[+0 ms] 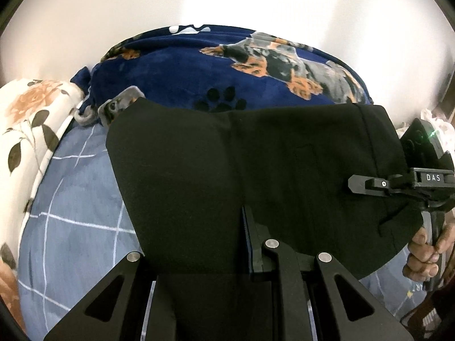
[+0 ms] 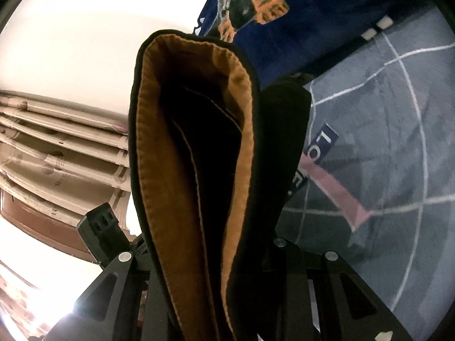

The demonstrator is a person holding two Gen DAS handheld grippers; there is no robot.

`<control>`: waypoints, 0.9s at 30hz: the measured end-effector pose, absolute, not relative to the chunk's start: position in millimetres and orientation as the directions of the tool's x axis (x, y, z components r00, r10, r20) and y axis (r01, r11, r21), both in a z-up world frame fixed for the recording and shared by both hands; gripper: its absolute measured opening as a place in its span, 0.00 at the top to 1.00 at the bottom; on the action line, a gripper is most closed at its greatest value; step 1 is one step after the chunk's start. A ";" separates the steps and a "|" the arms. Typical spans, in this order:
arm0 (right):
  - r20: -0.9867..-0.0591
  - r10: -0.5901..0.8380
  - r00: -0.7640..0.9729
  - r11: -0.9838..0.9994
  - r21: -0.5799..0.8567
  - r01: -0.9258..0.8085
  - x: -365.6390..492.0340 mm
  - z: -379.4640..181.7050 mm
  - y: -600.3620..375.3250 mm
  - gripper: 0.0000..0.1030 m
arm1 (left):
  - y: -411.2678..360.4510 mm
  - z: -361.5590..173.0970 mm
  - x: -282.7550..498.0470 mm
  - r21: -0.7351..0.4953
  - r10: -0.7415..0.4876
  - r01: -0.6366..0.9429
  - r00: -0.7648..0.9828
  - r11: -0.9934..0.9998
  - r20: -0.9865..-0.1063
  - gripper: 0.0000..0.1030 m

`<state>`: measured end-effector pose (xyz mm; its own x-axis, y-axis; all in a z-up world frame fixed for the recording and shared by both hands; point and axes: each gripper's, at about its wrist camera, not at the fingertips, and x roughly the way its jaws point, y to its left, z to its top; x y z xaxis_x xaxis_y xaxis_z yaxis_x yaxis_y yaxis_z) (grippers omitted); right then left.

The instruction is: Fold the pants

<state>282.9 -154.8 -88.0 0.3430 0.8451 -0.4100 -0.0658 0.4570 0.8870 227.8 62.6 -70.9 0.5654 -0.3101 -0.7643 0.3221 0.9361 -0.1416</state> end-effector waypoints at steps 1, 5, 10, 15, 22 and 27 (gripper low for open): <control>-0.408 0.846 0.344 0.455 0.888 -0.064 285.5 -90.1 -155.0 0.76 | 63.1 -72.5 232.2 -0.139 -0.308 0.322 0.567 0.937 -0.764 0.83; -0.408 0.845 0.346 0.452 0.890 -0.055 298.8 -95.2 -151.6 0.76 | 65.0 -78.0 244.8 -0.130 -0.297 0.315 0.570 0.940 -0.766 0.83; -0.415 0.843 0.342 0.457 0.888 -0.050 309.1 -100.3 -145.4 0.76 | 70.7 -88.0 259.9 -0.135 -0.288 0.296 0.568 0.946 -0.771 0.83; -0.417 0.843 0.340 0.455 0.890 -0.036 316.3 -109.2 -145.6 0.76 | 73.4 -101.2 271.5 -0.130 -0.279 0.293 0.553 0.947 -0.785 0.83; -0.427 0.833 0.351 0.457 0.890 -0.001 323.6 -124.7 -150.7 0.76 | 79.6 -121.4 282.2 -0.142 -0.272 0.270 0.540 0.952 -0.797 0.81; -0.435 0.826 0.358 0.457 0.889 0.026 322.9 -136.3 -156.2 0.76 | 85.8 -129.5 283.0 -0.160 -0.278 0.252 0.551 0.954 -0.787 0.75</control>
<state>322.9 -156.2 -136.3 0.3584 0.8259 -0.4352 0.0258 0.4572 0.8890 283.0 85.8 -129.5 0.5507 -0.2775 -0.7872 0.2516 0.9544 -0.1605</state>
